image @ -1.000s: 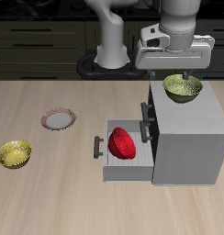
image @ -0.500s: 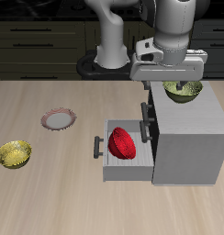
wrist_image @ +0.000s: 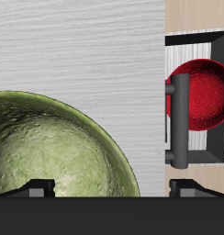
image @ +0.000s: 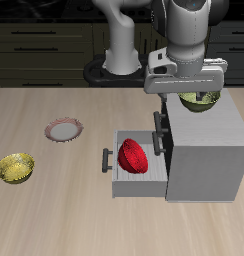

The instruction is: Place the green bowl on the plate

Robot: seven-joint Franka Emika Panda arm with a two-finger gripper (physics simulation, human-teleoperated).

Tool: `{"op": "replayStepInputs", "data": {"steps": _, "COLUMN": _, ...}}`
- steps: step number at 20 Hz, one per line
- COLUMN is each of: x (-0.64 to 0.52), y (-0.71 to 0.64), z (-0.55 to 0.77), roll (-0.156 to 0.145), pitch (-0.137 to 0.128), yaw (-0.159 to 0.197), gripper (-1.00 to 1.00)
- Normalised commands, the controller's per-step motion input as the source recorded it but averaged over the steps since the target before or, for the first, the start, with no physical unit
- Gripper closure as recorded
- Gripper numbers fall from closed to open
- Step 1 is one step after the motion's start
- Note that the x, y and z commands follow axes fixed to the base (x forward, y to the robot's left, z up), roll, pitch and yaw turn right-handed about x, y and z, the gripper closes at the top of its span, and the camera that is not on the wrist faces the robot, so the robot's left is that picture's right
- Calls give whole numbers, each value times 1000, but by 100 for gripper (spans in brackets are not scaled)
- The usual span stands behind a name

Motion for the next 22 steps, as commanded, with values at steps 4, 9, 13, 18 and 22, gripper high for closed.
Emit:
{"op": "replayStepInputs", "data": {"steps": 4, "x": -50, "y": 37, "z": 98, "roll": 34, "pitch": -33, "yaw": 14, "gripper": 100}}
{"op": "replayStepInputs", "data": {"steps": 9, "x": -35, "y": -5, "z": 81, "roll": 11, "pitch": -17, "yaw": 1, "gripper": 100}}
{"op": "replayStepInputs", "data": {"steps": 13, "x": -14, "y": 2, "z": 67, "roll": 9, "pitch": -17, "yaw": 10, "gripper": 100}}
{"op": "replayStepInputs", "data": {"steps": 18, "x": -68, "y": -18, "z": 82, "roll": 9, "pitch": -23, "yaw": 16, "gripper": 100}}
{"op": "replayStepInputs", "data": {"steps": 22, "x": -102, "y": 6, "z": 122, "roll": 10, "pitch": -34, "yaw": 31, "gripper": 100}}
